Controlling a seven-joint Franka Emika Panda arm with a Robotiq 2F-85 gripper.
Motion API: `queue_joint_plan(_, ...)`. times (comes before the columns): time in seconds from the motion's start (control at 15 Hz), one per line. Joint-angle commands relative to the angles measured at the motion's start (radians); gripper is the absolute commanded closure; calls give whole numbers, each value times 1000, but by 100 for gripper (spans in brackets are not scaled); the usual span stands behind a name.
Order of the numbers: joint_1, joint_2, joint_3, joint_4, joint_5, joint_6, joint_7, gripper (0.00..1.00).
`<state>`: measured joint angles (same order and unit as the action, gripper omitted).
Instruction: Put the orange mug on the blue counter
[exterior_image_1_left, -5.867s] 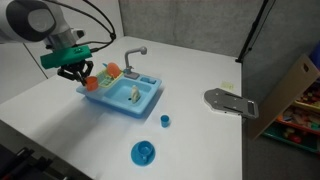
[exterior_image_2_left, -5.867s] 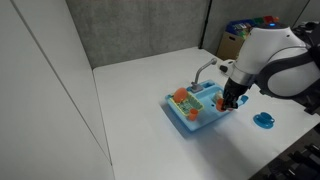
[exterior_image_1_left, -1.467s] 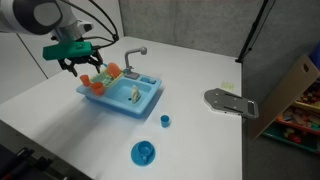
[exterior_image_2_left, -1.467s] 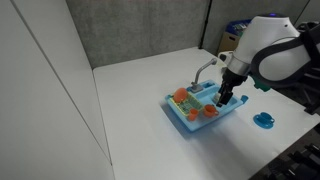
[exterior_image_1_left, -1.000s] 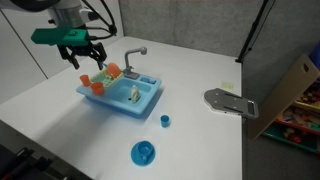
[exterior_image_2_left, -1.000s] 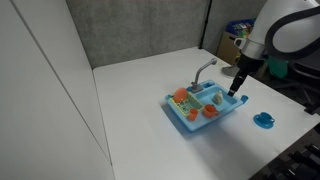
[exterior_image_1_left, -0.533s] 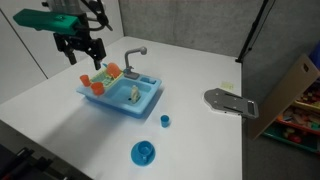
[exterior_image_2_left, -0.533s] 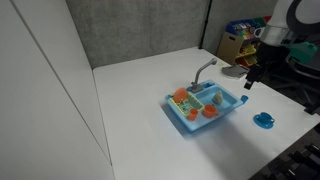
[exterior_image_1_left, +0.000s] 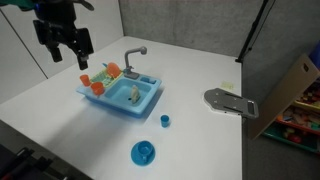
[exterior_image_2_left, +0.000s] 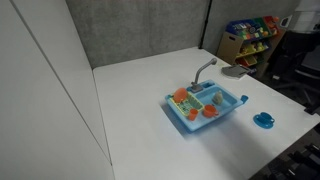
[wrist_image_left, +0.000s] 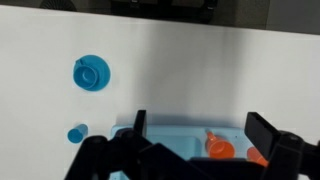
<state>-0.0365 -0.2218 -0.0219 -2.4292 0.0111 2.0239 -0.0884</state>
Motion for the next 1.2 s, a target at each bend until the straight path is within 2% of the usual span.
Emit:
queue_joint_plan(0.0, -18, -136, -4, -55, -59, -69, 71, 0)
queue_joint_plan(0.73, -50, -374, -41, -24, -57, -271, 85, 0)
queue_joint_plan(1.13, -53, -441, -37, -16, -58, -300, 99, 0)
